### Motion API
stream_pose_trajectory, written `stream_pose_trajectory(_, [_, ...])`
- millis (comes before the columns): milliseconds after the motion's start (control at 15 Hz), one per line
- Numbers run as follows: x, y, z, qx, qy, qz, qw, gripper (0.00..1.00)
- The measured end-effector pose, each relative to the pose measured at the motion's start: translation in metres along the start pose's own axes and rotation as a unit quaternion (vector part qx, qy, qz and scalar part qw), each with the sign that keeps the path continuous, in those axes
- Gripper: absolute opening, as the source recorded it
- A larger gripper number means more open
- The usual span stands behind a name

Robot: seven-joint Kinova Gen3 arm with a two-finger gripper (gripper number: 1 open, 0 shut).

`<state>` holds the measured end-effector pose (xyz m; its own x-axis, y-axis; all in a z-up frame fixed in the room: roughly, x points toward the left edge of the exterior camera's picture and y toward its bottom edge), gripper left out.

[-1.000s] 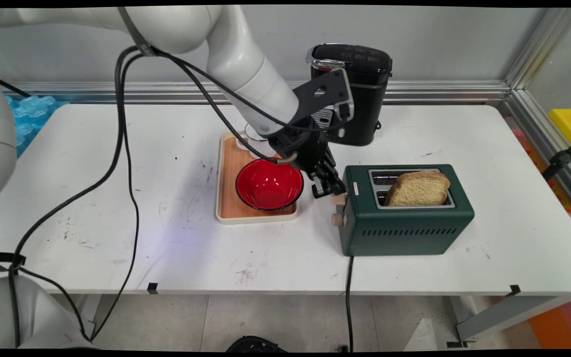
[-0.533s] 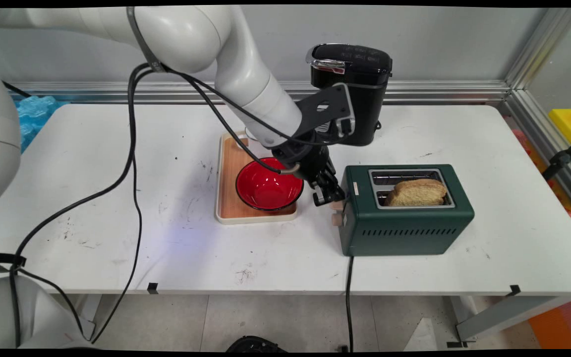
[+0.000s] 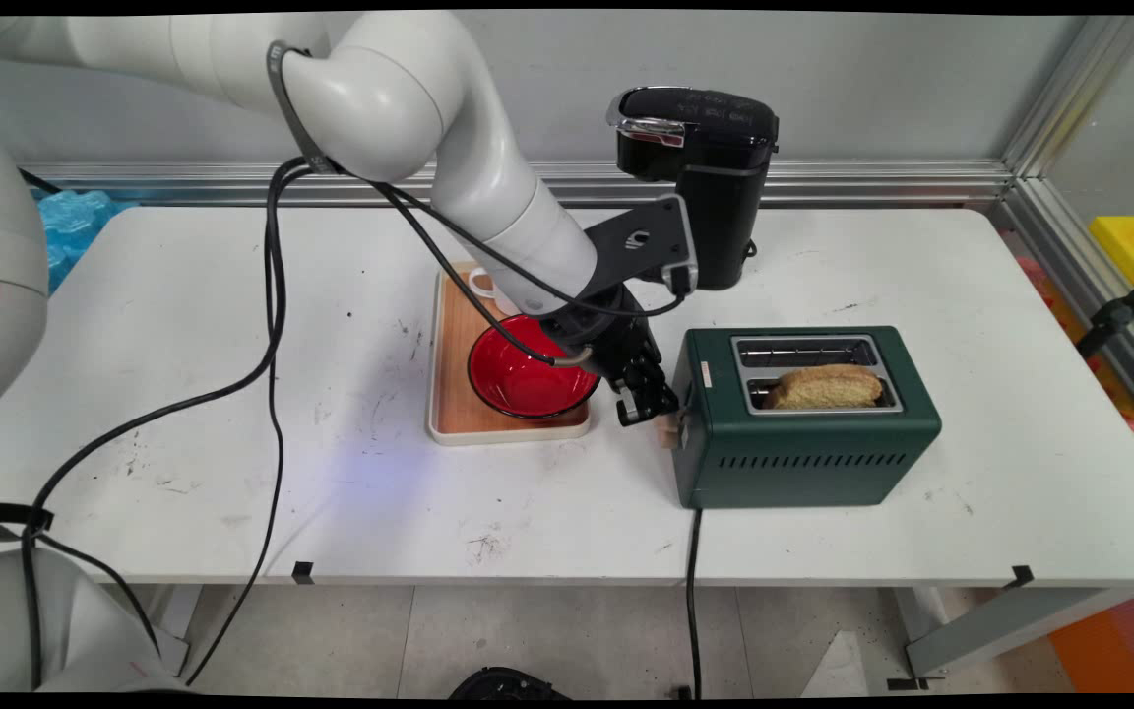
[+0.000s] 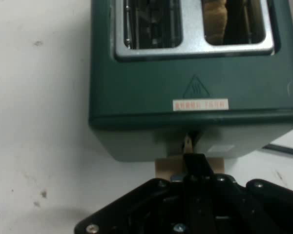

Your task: Press the toaster switch

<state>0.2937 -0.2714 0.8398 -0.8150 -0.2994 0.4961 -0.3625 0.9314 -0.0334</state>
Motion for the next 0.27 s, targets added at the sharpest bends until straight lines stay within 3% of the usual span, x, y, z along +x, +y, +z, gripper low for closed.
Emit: stream_pose_trajectory(267, [-0.0063, 0.0002, 0.0038, 0.0, -0.003, 0.001, 1.0, 0.0])
